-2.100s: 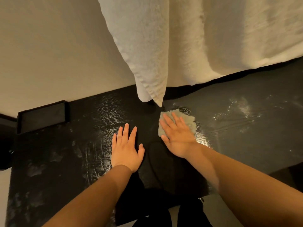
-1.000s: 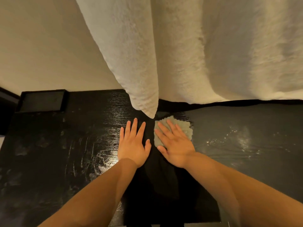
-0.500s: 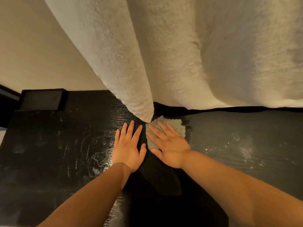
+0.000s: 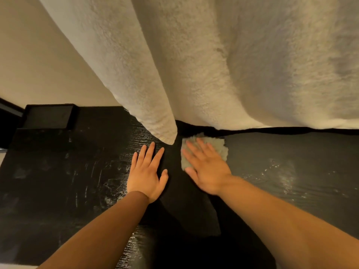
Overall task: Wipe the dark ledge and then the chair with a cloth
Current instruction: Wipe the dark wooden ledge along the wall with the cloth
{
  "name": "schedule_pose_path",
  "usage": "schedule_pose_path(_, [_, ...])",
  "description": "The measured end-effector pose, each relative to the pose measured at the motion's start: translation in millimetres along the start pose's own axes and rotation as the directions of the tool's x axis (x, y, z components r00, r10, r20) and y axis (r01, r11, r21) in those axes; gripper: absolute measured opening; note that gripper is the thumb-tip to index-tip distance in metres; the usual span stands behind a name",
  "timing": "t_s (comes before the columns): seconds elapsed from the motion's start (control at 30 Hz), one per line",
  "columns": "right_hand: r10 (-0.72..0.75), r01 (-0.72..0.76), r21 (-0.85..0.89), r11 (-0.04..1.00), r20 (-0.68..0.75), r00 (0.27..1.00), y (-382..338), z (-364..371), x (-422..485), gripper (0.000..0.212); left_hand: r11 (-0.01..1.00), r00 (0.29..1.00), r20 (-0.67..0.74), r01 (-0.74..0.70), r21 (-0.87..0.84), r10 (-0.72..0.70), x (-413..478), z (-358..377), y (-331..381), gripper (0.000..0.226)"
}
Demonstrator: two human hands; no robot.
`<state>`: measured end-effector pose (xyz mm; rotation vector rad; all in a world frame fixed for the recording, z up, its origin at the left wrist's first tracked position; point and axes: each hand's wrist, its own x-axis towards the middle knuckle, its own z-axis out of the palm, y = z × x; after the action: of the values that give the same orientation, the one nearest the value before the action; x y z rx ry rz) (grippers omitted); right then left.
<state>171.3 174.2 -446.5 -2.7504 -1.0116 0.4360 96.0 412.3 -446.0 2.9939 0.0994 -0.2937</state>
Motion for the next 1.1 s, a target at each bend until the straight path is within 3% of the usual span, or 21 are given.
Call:
schedule_pose_path(0.07, [-0.122,0.123,-0.007,0.992,0.065,0.99,11.6,-0.8,-17.7,0.066,1.0,1.0,-0.007,-0.003,-0.008,0.003,0.9,-0.4,0.6,0.073])
schedule_pose_path(0.13, [-0.135,0.137,-0.033,0.99,0.05,0.99,33.2,-6.9,-15.8,0.066,1.0,1.0,-0.02,-0.003,-0.002,0.003,1.2,-0.4,0.4,0.073])
schedule_pose_path(0.27, [0.149,-0.151,-0.039,0.988,-0.058,0.987,64.3,-23.6,14.4,0.069,1.0,1.0,-0.021,0.004,0.003,-0.004,1.1,1.5,1.6,0.074])
schedule_pose_path(0.37, [0.221,-0.223,-0.039,0.974,-0.065,0.973,46.6,-16.8,11.7,0.07,1.0,1.0,-0.017,0.005,-0.001,-0.005,1.2,2.0,0.7,0.073])
schedule_pose_path(0.5, [0.041,-0.041,-0.019,0.999,0.015,0.999,18.4,-1.8,-36.8,0.066,1.0,1.0,-0.025,0.003,-0.008,-0.003,0.2,1.3,0.9,0.074])
schedule_pose_path(0.6, [-0.059,0.059,-0.004,0.998,0.068,0.996,38.5,-7.5,-40.6,0.065,1.0,0.999,-0.033,0.003,-0.018,-0.004,0.4,1.2,1.1,0.074])
schedule_pose_path(0.83, [0.34,-0.34,-0.009,0.94,-0.044,0.94,65.7,-21.7,-2.1,0.07,1.0,1.0,-0.025,0.004,-0.002,-0.004,1.4,1.8,0.7,0.072])
schedule_pose_path(0.9, [0.291,-0.291,-0.006,0.957,-0.034,0.956,42.7,-12.5,-16.2,0.069,1.0,1.0,-0.017,0.006,0.008,-0.006,1.1,1.8,0.3,0.073])
schedule_pose_path(1.0, [0.088,-0.088,0.006,0.996,0.044,0.995,9.1,0.4,-56.9,0.068,1.0,1.0,-0.012,0.01,0.014,-0.01,0.7,0.9,0.1,0.074])
schedule_pose_path(1.1, [-0.043,0.042,0.018,0.999,0.101,0.994,15.3,2.7,-73.1,0.067,1.0,1.0,-0.018,0.01,0.007,-0.01,0.7,0.4,0.3,0.074])
